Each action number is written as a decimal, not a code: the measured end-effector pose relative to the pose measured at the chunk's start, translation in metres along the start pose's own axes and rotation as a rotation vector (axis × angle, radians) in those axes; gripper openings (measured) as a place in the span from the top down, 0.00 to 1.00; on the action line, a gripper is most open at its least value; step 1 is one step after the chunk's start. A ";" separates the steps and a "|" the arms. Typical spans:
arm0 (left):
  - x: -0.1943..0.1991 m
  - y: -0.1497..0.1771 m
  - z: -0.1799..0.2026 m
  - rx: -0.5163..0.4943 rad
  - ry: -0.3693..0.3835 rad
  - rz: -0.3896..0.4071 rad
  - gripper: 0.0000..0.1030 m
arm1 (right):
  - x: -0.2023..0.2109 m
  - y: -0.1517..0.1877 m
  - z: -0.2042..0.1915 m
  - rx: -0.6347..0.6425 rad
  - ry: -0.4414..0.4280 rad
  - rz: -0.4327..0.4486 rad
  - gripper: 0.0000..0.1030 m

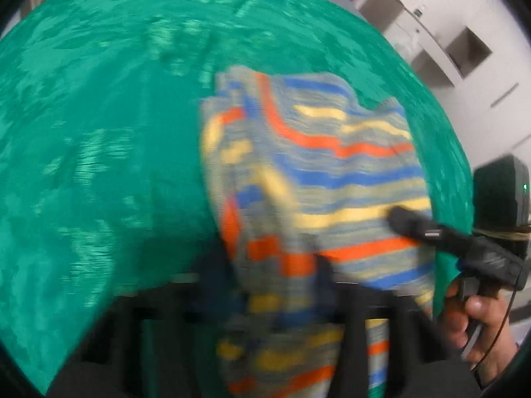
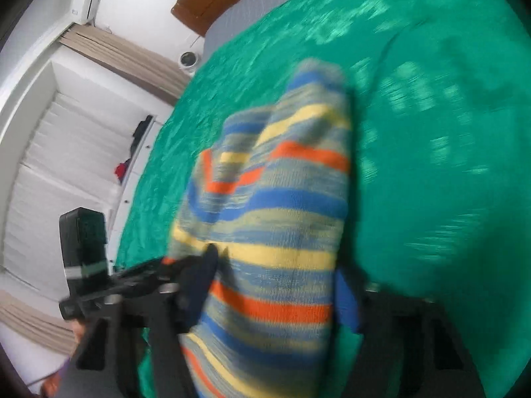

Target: Fold small clothes

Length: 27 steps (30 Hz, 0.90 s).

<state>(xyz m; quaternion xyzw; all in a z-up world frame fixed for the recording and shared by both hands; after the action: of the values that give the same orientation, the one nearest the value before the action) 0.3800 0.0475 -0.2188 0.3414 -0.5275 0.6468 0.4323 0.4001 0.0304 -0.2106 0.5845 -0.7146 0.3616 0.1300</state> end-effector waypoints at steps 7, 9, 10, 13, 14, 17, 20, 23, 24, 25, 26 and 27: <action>0.042 -0.004 0.006 -0.045 -0.055 0.138 0.85 | -0.001 0.011 -0.068 0.509 0.431 0.032 0.73; 0.069 -0.011 0.005 -0.058 -0.063 0.203 0.85 | 0.008 0.006 -0.092 0.548 0.401 0.091 0.73; 0.081 -0.013 0.004 -0.064 -0.068 0.231 0.85 | 0.013 0.002 -0.102 0.559 0.383 0.119 0.73; 0.118 -0.027 0.003 -0.065 -0.063 0.311 0.85 | 0.033 -0.014 -0.127 0.563 0.324 0.198 0.73; 0.125 -0.032 0.002 -0.060 -0.066 0.324 0.83 | 0.038 -0.018 -0.130 0.544 0.303 0.209 0.73; 0.107 -0.031 -0.010 -0.051 -0.136 0.268 0.50 | 0.038 -0.029 -0.106 0.405 0.271 0.158 0.59; 0.085 -0.009 -0.029 -0.076 -0.314 0.241 0.31 | 0.049 -0.017 -0.052 0.294 0.390 0.109 0.17; 0.090 0.029 -0.034 -0.122 -0.401 0.276 0.18 | 0.076 0.014 -0.021 0.308 0.488 0.104 0.15; 0.098 0.043 -0.030 -0.134 -0.431 0.309 0.14 | 0.087 0.030 -0.015 0.317 0.514 0.099 0.13; 0.105 0.049 -0.027 -0.141 -0.456 0.340 0.07 | 0.095 0.041 -0.011 0.321 0.524 0.097 0.11; 0.115 0.059 -0.026 -0.148 -0.484 0.372 0.02 | 0.104 0.047 -0.009 0.325 0.527 0.101 0.10; 0.128 0.074 -0.020 -0.159 -0.523 0.417 0.02 | 0.116 0.062 -0.013 0.334 0.527 0.110 0.09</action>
<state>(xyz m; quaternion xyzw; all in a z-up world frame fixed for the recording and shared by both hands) 0.2619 0.0872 -0.1366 0.3459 -0.7276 0.5686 0.1663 0.3069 -0.0437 -0.1530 0.4442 -0.6176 0.6195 0.1934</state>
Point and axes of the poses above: each gripper's, at about its wrist camera, not at the fingertips, and x roughly against the way its jaws point, z to its right, y to its underside, the point moved 9 cm from there along -x, roughly the way its jaws point, and after that the axes turned 7 degrees about -y, right-handed, at the moved point
